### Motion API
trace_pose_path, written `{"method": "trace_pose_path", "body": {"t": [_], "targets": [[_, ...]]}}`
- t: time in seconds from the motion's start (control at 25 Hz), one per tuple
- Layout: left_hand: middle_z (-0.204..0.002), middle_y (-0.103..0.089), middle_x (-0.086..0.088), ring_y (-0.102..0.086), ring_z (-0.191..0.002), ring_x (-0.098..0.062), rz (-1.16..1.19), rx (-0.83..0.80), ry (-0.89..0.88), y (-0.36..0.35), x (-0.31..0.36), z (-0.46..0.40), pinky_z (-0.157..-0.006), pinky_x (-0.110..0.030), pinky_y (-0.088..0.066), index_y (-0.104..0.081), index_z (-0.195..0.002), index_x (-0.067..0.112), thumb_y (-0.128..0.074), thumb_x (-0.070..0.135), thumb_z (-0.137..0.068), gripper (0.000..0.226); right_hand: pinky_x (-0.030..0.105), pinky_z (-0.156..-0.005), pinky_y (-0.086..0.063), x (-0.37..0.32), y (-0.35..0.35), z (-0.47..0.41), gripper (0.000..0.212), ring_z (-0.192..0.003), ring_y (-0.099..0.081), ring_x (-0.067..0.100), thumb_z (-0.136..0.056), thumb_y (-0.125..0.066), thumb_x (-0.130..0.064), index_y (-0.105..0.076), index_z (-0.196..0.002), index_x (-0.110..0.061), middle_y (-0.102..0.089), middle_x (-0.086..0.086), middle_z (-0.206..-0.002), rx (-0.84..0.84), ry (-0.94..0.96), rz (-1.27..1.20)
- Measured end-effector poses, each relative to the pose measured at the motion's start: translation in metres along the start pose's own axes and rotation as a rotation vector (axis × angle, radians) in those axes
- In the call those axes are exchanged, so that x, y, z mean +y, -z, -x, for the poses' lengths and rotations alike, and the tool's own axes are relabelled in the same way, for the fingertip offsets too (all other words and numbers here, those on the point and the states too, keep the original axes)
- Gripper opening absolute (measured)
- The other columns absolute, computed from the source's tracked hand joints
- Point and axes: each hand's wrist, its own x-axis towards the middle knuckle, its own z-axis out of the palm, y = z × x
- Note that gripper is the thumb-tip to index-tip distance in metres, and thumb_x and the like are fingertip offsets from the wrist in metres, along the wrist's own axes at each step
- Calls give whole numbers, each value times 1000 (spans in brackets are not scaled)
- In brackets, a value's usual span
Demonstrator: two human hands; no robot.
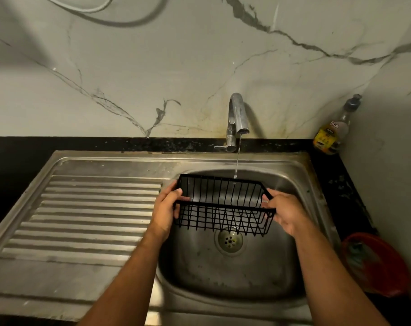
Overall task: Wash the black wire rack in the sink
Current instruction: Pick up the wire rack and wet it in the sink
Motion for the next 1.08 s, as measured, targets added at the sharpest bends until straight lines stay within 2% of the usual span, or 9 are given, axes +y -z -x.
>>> {"method": "trace_pose_path", "body": {"t": [0.12, 0.2, 0.36, 0.48, 0.6, 0.68, 0.88, 1.0, 1.08], "targets": [[-103, -69, -17, -68, -71, -3, -15, 35, -46, -2, 6, 10, -41, -12, -37, -51, -143, 13, -49, -7, -92, 54, 41, -108, -38, 9, 1, -3, 68, -123, -56, 19, -88, -52, 15, -45, -147, -19, -56, -1, -141, -49, 55, 134], [-95, -64, -17, -62, -58, 0, 8, 30, -69, -4, 10, 17, -43, -10, -41, -49, -144, 11, -40, -19, -90, 62, 40, -105, -43, 14, -4, -4, 67, -120, -59, 25, -85, -59, 11, -49, -143, -19, -58, 2, -139, -48, 107, 305], [-82, -64, -13, -64, -69, -5, 8, 93, -127, -2, 9, 17, -67, -16, -55, -53, -144, 7, -53, -4, -78, 66, 43, -92, -57, -2, -10, -9, 38, -99, -68, 23, -92, -61, -4, -63, -129, -13, -71, 9, -111, 6, 146, 419], [-81, -75, -1, -72, -73, -9, -101, 79, -128, -7, 11, 20, -69, -22, -59, -56, -142, 12, -53, -18, -87, 63, 40, -82, -60, -20, -10, -5, 33, -90, -68, 20, -94, -59, -6, -65, -125, -14, -71, 11, -106, -28, 170, 344], [-97, -79, 10, -76, -88, -31, -288, 30, -74, -19, 17, 18, -77, -49, -64, -51, -149, 24, -63, -5, -88, 68, 34, -77, -59, -33, -12, -5, 29, -94, -69, 19, -96, -59, -10, -67, -122, -19, -71, 4, -109, -80, 224, 361], [-95, -79, 6, -75, -79, -36, -408, 12, -32, -28, 25, 17, -69, -58, -62, -47, -151, 35, -68, 17, -84, 72, 36, -81, -59, -43, -17, -8, 27, -95, -69, 17, -96, -59, -12, -68, -119, -24, -70, 0, -113, -110, 291, 372], [-73, -75, -8, -52, -49, -16, -715, 19, -8, -43, 47, 12, -49, -43, -55, -44, -152, 37, -64, 28, -85, 70, 49, -79, -60, -77, -33, -20, 29, -85, -66, 22, -97, -57, -8, -71, -109, -31, -70, -3, -98, -61, 486, 485], [-51, -58, 6, -44, -40, -6, -786, -7, -33, -49, 53, 16, -38, -24, -42, -44, -153, 35, -65, 25, -90, 67, 31, -53, -53, -108, -38, -34, 29, -54, -51, 17, -98, -56, -9, -72, -116, -24, -65, 2, -74, -81, 669, 664], [-51, -53, 12, -42, -34, 0, -794, -12, -45, -51, 55, 19, -36, -15, -34, -45, -153, 33, -64, 24, -92, 65, 27, -53, -51, -129, -48, -42, 31, -58, -59, 20, -100, -52, -12, -71, -119, -27, -67, 6, -79, -164, 717, 791]]}}
